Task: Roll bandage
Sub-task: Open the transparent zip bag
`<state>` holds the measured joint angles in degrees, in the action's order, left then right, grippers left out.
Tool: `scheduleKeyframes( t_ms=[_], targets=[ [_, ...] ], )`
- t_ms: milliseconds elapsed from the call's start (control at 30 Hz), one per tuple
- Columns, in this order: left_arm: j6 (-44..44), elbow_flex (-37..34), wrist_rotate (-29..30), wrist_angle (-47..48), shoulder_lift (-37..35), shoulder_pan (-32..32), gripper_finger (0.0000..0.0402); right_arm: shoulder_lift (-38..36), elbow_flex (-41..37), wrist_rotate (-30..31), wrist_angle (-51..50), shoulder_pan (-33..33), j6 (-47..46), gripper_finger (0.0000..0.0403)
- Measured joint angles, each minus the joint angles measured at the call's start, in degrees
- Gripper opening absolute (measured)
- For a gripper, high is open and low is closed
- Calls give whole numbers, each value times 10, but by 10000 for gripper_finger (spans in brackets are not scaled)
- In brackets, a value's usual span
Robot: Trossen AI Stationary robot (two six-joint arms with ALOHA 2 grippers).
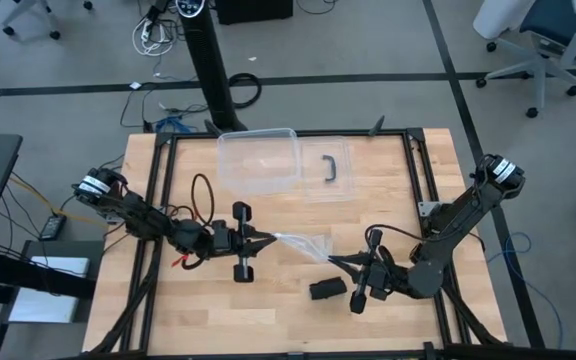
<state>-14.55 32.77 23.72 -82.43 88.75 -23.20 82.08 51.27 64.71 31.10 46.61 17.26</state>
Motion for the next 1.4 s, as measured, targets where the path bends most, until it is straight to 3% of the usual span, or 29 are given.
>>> scheduleKeyframes(
  t_ms=[200, 533, 700, 800, 900, 1033, 1400],
  targets=[
    [-2, 0, 10, 7, 0, 0, 4, 0, 0, 16, -14, -2, -10, 11],
    [18, 0, 66, 142, 0, -2, 1, 0, 0, 106, -55, 21, -49, 122],
    [61, 0, 66, 236, 0, -2, 0, 0, 0, -2, -133, 16, -155, 118],
    [75, 0, 62, 276, 1, -5, 0, 1, 0, -93, -221, -33, -255, 72],
    [76, 0, 61, 284, 1, -9, 0, 12, 0, -141, -268, -82, -306, 14],
    [75, 0, 60, 282, 1, -10, 0, 39, 0, -238, -249, -129, -308, 9],
    [89, 0, 60, 298, 1, -14, 0, 65, 0, -256, -231, -150, -300, 2]
  ],
)
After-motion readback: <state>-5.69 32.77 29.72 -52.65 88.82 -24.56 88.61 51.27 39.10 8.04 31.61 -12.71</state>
